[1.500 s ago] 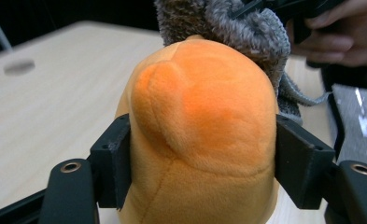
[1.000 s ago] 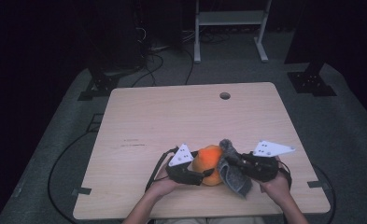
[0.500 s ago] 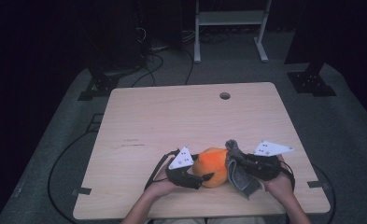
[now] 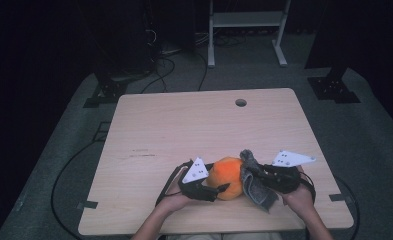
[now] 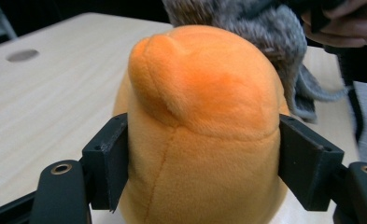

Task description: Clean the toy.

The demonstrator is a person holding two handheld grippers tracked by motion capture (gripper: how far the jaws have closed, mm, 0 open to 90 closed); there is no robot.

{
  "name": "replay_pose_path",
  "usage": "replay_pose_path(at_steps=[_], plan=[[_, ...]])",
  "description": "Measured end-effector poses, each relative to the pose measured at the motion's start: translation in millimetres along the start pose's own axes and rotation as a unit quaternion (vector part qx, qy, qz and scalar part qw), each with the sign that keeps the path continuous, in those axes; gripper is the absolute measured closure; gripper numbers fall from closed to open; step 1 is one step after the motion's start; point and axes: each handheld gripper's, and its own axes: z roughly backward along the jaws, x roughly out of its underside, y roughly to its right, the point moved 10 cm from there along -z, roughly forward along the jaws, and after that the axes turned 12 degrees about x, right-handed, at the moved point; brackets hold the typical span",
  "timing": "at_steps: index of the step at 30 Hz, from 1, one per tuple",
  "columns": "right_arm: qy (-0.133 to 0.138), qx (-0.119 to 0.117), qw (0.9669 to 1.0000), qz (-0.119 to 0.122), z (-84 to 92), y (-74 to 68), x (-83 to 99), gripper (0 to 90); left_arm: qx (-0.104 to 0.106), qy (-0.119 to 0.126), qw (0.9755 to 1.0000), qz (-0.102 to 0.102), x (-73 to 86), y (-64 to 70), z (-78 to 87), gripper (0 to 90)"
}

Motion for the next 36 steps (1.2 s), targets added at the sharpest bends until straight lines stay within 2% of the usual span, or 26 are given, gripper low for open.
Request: replay_pose_path(at_steps=[2, 5, 6, 8, 10, 12, 15, 17, 19, 21, 22, 23, 24, 25, 27, 28, 29, 30, 31, 32, 33, 35, 36], plan=[[0.006, -0.012, 0.9999, 0.006, 2.9, -7.0, -4.0, 76.6, -0.003, 0.004, 1.0, 0.007, -0.5, -1.5, -0.4, 25.9], [0.019, -0.03, 0.9989, 0.029, 6.8, -26.9, -14.6, 76.5, -0.007, 0.008, 0.9999, 0.012, -0.8, -0.1, -3.4, 26.1], [0.021, -0.034, 0.9984, 0.039, 7.6, -34.7, -17.9, 76.5, -0.008, 0.008, 0.9999, 0.009, -0.6, 2.7, -5.5, 26.3], [0.026, -0.041, 0.997, 0.06, 8.6, -48.4, -24.1, 76.5, -0.009, -0.001, 0.9999, -0.01, -0.4, 8.9, -9.1, 27.2], [0.035, -0.044, 0.9961, 0.068, 10.0, -52.5, -30.4, 76.3, -0.01, -0.009, 0.9996, -0.027, -0.9, 14.5, -11.2, 28.7], [0.034, -0.031, 0.9971, 0.061, 9.1, -43.7, -31.0, 75.8, -0.009, -0.01, 0.9994, -0.032, -0.8, 16.4, -12.7, 29.5], [0.022, 0.007, 0.9991, 0.035, 1.5, -14.9, -19.4, 75.6, -0.006, -0.006, 0.9993, -0.036, 0.5, 18.0, -16.6, 30.0], [0.014, 0.005, 0.9999, 0.008, 0.1, -2.7, -9.1, 75.8, -0.003, -0.007, 0.9992, -0.04, -0.1, 17.9, -17.0, 29.8], [0.008, 0.01, 0.9999, 0.003, 0.7, 3.8, -3.5, 75.9, -0.003, -0.006, 0.9993, -0.036, -1.9, 16.1, -16.2, 27.6], [0.006, 0.006, 1.0, 0.003, 1.4, 3.5, -2.2, 76.1, -0.009, -0.005, 0.9998, -0.018, -4.9, 12.2, -15.7, 19.2], [0.005, 0.007, 1.0, 0.004, 1.6, 2.5, -2.1, 76.2, -0.018, -0.011, 0.9998, 0.003, -4.3, 8.2, -16.9, 13.0], [0.008, 0.006, 0.9999, 0.006, 1.6, 1.4, -3.0, 76.3, -0.014, -0.019, 0.9994, 0.026, -2.0, 5.9, -18.8, 6.5], [0.008, 0.002, 1.0, 0.004, 2.5, -0.1, -4.2, 76.3, -0.003, -0.017, 0.9992, 0.036, -1.0, 6.1, -20.4, 6.6], [0.011, 0.002, 0.9999, 0.006, 3.1, -1.2, -6.0, 76.4, 0.002, -0.014, 0.9995, 0.028, -1.5, 7.3, -19.8, 10.6], [0.011, 0.008, 0.9998, 0.014, 5.5, -2.9, -9.4, 76.4, -0.018, -0.006, 0.9998, -0.01, -8.7, 7.6, -13.4, 21.9], [0.018, 0.01, 0.9997, 0.014, 7.5, -3.1, -12.5, 76.4, -0.03, -0.002, 0.9991, -0.031, -12.9, 7.8, -10.0, 24.6], [0.024, 0.01, 0.9996, 0.013, 9.9, -3.4, -15.9, 76.4, -0.049, -0.002, 0.9972, -0.056, -15.9, 6.7, -7.2, 26.0], [0.027, 0.012, 0.9994, 0.018, 11.2, -4.6, -18.3, 76.4, -0.064, -0.009, 0.9954, -0.071, -16.6, 5.4, -6.0, 26.7], [0.027, 0.011, 0.9993, 0.023, 11.5, -7.2, -19.6, 76.4, -0.07, -0.021, 0.9945, -0.076, -14.3, 4.1, -5.5, 26.7], [0.028, 0.003, 0.9993, 0.025, 11.0, -12.1, -20.9, 76.4, -0.068, -0.028, 0.9947, -0.072, -10.8, 3.0, -6.7, 26.7], [0.03, -0.008, 0.999, 0.031, 10.0, -19.9, -22.2, 76.4, -0.064, -0.031, 0.9953, -0.065, -6.6, 3.1, -9.6, 26.6], [0.032, -0.027, 0.9977, 0.053, 8.7, -41.0, -25.5, 76.2, -0.052, -0.029, 0.9957, -0.07, -3.2, 8.7, -13.9, 26.7], [0.035, -0.027, 0.9969, 0.066, 7.5, -48.8, -28.0, 75.9, -0.048, -0.035, 0.9953, -0.077, -2.4, 10.6, -13.9, 26.6]])
